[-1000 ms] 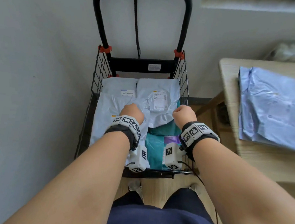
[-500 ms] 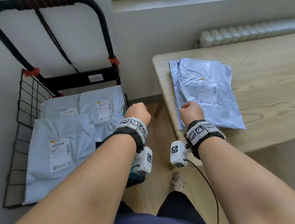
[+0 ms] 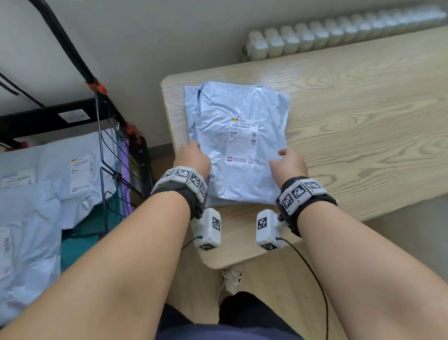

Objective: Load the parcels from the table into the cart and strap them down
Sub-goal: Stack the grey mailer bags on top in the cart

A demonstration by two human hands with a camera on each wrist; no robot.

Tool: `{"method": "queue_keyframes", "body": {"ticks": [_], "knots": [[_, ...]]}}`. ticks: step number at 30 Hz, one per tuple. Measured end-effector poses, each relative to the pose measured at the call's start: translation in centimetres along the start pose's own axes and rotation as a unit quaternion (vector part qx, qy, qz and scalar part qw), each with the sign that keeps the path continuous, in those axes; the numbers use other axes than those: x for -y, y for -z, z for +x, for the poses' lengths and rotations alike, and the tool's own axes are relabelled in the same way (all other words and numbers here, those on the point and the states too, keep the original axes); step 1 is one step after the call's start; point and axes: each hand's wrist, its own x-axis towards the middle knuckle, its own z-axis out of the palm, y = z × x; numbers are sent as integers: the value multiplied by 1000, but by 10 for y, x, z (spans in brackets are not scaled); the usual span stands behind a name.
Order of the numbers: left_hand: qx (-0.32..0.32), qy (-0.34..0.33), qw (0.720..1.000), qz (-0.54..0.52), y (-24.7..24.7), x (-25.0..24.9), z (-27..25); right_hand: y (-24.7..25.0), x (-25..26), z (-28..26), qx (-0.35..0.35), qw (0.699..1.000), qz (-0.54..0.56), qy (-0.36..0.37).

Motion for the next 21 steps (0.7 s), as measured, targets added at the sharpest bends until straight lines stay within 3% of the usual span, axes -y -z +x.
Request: {"method": "queue_keyframes", "body": {"ticks": [12, 21], "knots": [[-41, 92, 994, -41, -15, -21, 48, 6, 7, 57, 16, 1000, 18, -2], [-26, 101, 990, -95, -20, -25, 57, 12, 14, 70, 34, 999, -4, -9]]}}
